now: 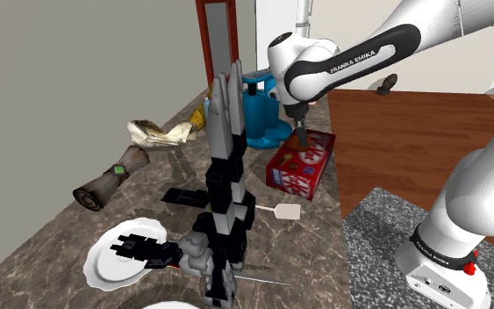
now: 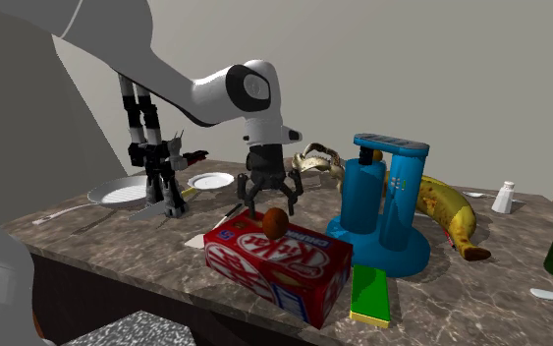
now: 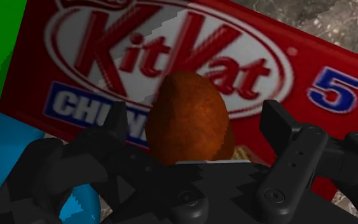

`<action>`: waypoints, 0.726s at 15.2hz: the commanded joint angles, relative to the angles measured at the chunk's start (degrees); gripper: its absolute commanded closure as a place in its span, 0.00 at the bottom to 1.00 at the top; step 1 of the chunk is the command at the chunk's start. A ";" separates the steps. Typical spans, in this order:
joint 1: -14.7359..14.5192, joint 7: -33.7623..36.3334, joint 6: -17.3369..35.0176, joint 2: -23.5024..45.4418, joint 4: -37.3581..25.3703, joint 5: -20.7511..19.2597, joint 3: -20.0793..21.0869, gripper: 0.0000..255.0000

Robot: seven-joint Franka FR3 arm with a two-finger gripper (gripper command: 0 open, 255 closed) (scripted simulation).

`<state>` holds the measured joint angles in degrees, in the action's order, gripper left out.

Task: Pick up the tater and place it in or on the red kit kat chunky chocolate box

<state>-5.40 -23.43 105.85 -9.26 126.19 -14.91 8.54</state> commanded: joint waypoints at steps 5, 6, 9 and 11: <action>-0.73 -0.35 -7.18 -0.03 -6.99 0.88 0.94 0.00; -0.73 -0.35 -7.18 -0.03 -6.99 0.88 0.94 0.00; -0.73 -0.35 -7.18 -0.03 -6.99 0.88 0.95 0.00; -0.73 -0.35 -7.18 -0.03 -6.99 0.88 0.95 0.00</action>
<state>-6.12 -23.79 98.73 -9.29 119.26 -14.04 9.48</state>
